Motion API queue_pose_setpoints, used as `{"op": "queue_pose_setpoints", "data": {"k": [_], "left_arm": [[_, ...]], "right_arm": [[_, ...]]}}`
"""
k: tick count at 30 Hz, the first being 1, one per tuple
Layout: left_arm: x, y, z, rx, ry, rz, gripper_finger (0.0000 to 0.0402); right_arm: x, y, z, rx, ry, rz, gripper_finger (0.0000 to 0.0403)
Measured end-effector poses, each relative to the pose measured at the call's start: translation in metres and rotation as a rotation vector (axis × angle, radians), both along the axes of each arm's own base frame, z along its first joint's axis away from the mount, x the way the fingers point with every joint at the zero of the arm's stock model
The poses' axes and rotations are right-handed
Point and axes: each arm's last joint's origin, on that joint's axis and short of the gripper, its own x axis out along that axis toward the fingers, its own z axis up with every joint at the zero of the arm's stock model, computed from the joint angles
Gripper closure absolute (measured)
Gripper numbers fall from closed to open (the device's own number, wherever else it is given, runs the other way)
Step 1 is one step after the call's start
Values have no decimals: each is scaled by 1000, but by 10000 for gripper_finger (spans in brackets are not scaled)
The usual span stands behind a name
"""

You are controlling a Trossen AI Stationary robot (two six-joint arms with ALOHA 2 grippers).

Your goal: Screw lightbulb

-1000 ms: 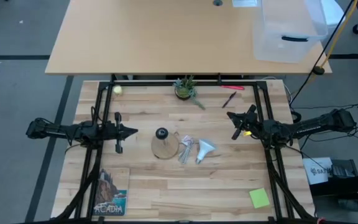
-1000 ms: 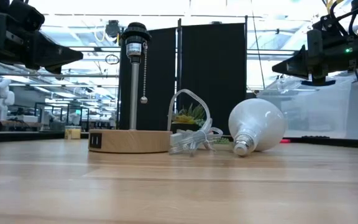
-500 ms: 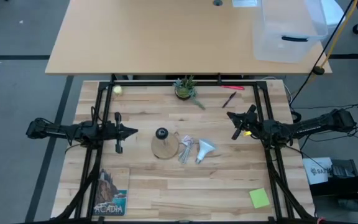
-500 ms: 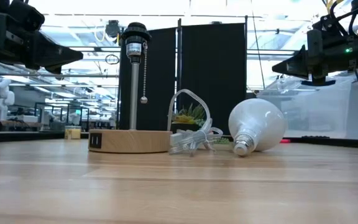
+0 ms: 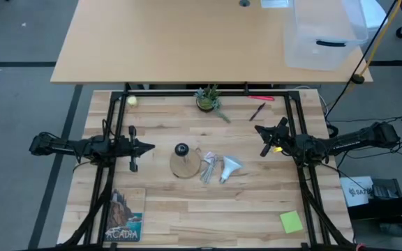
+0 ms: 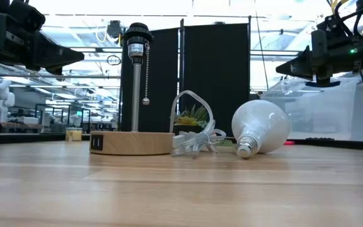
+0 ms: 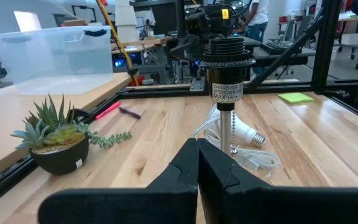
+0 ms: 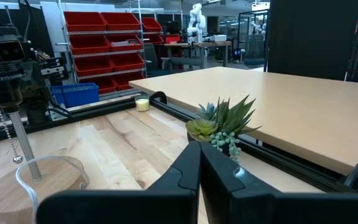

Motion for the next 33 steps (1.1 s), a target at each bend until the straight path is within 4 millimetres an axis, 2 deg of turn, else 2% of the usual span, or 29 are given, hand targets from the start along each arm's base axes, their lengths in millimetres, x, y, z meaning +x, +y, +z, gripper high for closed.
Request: {"op": "queue_pose_setpoints", "data": {"k": [33], "left_arm": [[0, 0, 2, -3, -17, 0, 402]], "right_arm": [[0, 0, 0, 1, -5, 0, 403]]}}
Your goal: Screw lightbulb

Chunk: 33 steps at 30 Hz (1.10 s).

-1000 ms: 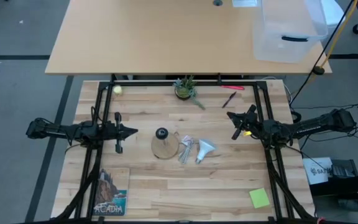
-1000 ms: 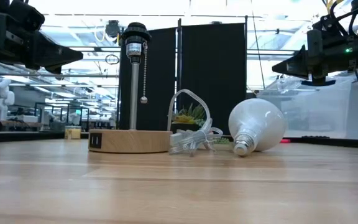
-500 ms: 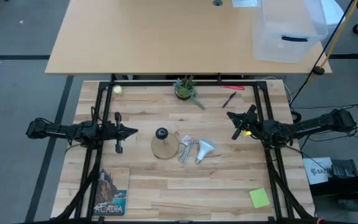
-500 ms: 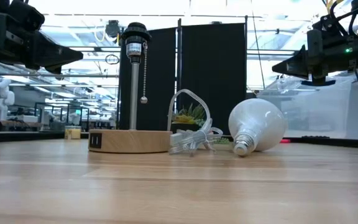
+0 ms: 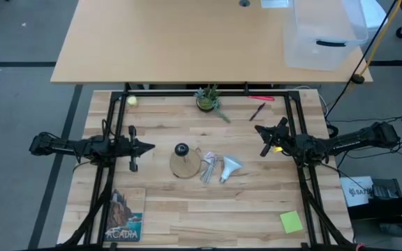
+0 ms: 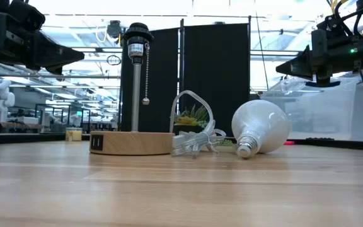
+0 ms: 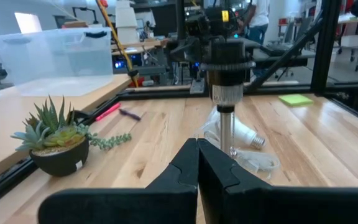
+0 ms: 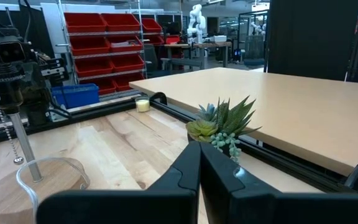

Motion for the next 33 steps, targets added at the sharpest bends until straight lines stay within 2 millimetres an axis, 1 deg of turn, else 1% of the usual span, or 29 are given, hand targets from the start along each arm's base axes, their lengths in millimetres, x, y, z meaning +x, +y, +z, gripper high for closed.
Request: {"op": "queue_pose_setpoints", "data": {"k": [3, 6, 8, 10, 11, 13, 15, 18, 22, 25, 29, 33], "left_arm": [[0, 0, 4, -61, -45, -1, 402], [0, 0, 9, -175, -110, -7, 402], [-1, 0, 13, -246, -153, -14, 402], [-1, 0, 15, -291, -176, -19, 402], [-1, 0, 16, -302, -188, -21, 402], [-2, 0, 18, -307, -213, -16, 402], [-2, 1, 20, -309, -231, -13, 402], [-2, 1, 20, -311, -236, -2, 402], [-2, 1, 20, -312, -236, 0, 402], [-2, 1, 20, -314, -236, 2, 402], [-2, 1, 20, -313, -235, 2, 402], [-2, 1, 19, -266, -223, 8, 402]], "right_arm": [[0, 0, 0, 74, -54, 3, 403], [0, -1, 6, 226, -220, 11, 403], [-2, -2, 15, 225, -315, 20, 403], [0, 0, 25, 170, -329, 125, 403], [2, 1, 34, 133, -332, 200, 403], [8, 5, 51, 64, -305, 325, 403], [14, 7, 71, 5, -262, 397, 403], [23, 8, 93, -41, -146, 401, 403], [32, 9, 115, -60, -14, 403, 403], [36, 9, 119, -53, 62, 406, 403], [41, 9, 116, -46, 108, 410, 403], [44, 10, 109, 29, 148, 432, 403]]}}
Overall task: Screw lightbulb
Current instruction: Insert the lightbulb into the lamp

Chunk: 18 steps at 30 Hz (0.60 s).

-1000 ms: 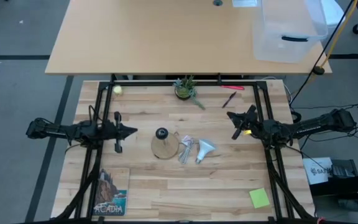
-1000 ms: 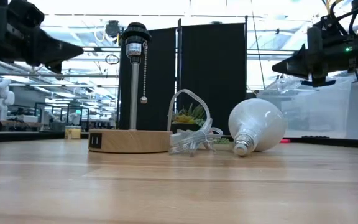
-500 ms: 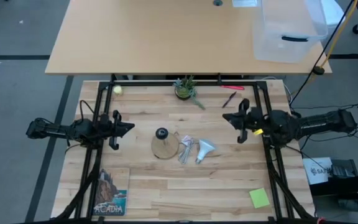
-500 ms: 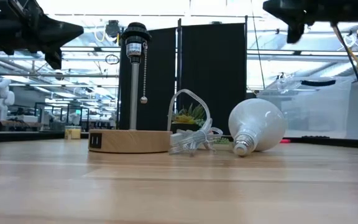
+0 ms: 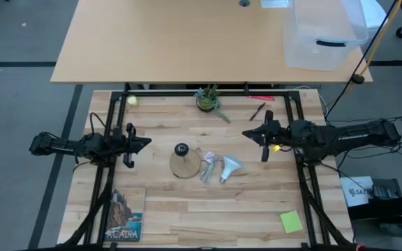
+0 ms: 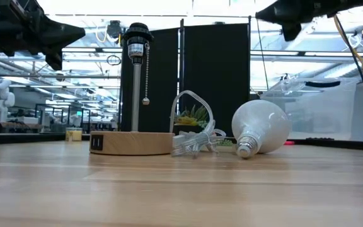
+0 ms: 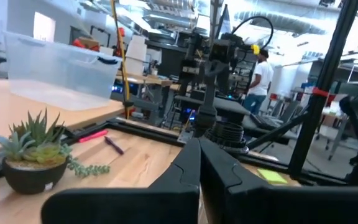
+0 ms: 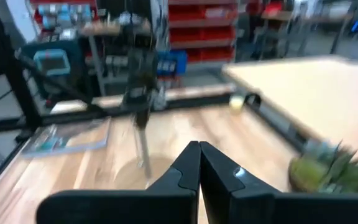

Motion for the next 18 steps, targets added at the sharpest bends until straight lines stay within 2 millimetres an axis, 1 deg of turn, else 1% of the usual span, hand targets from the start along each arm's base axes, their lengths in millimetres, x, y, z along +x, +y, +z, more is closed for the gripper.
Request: {"op": "queue_pose_setpoints", "data": {"k": [3, 6, 9, 18], "left_arm": [[1, 0, -1, 48, 17, 9, 401], [1, 0, -2, 58, 27, 12, 395], [2, 0, -2, 60, 31, 14, 388], [2, 0, -6, 64, 76, 2, 385]], "right_arm": [[3, 1, -4, 60, 25, 25, 397], [6, 3, -8, 101, 45, 72, 373], [10, 4, -11, 112, 67, 107, 332], [16, 10, -23, 101, 164, 143, 185]]}}
